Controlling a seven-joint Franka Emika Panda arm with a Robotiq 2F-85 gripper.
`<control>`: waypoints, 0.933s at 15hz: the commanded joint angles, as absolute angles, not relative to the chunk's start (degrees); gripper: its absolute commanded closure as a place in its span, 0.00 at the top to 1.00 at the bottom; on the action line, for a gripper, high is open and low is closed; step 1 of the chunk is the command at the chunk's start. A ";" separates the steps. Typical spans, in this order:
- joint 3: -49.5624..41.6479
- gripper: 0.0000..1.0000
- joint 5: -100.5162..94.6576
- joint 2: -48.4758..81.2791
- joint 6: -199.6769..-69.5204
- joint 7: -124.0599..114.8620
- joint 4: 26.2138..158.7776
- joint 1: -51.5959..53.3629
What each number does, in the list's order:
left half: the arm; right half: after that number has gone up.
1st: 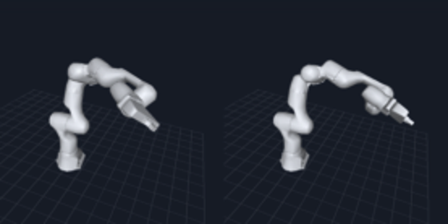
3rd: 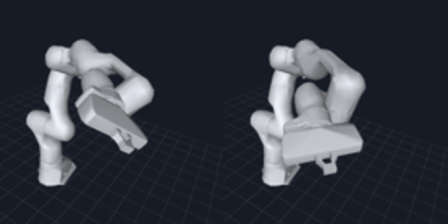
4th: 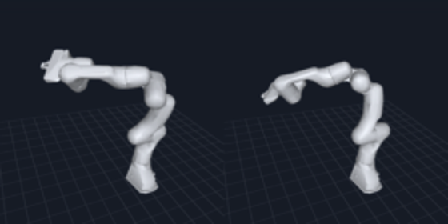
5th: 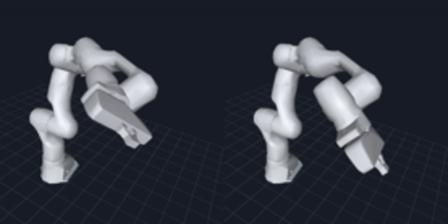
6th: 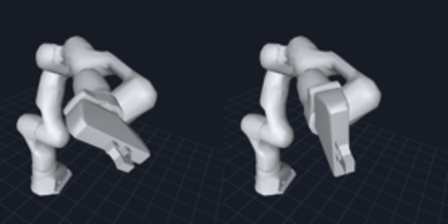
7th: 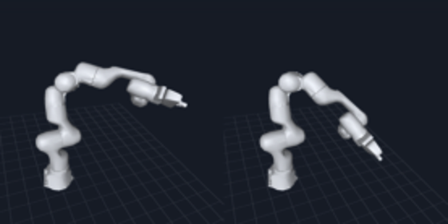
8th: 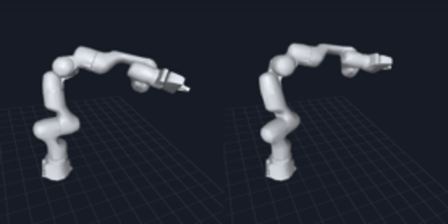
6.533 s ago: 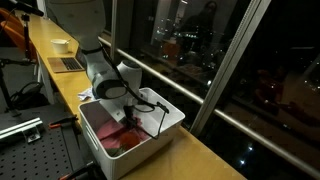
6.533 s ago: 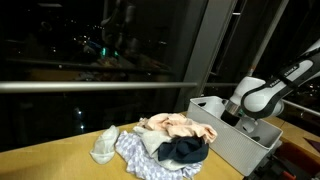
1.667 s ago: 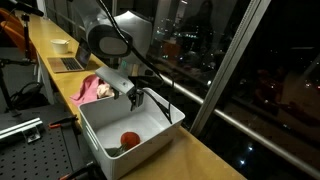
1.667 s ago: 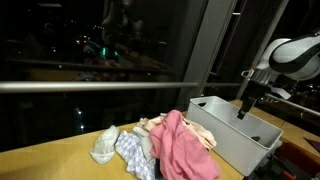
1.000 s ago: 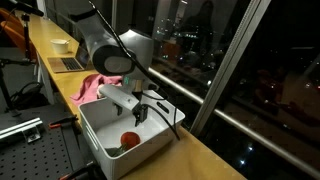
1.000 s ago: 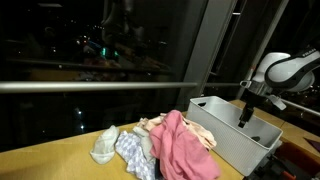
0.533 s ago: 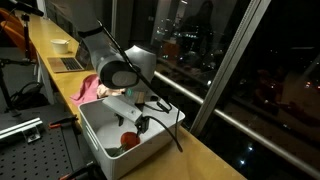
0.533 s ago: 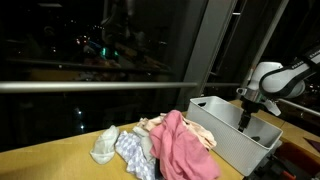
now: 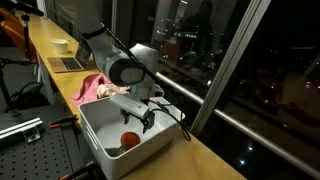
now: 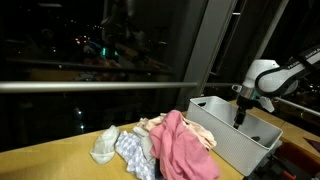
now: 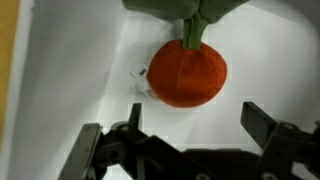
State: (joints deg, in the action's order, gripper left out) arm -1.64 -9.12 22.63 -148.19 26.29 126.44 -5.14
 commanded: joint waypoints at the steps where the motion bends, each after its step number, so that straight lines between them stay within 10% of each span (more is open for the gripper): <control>1: -1.77 1.00 -11.41 27.55 -147.24 23.87 123.90 -4.77; 5: -2.03 1.00 -11.85 30.91 -146.85 22.35 124.04 -4.48; 7: -2.12 0.72 -11.91 31.29 -146.80 21.85 124.83 -4.51; 14: -2.48 0.22 -13.08 21.41 -143.22 16.52 129.48 -2.25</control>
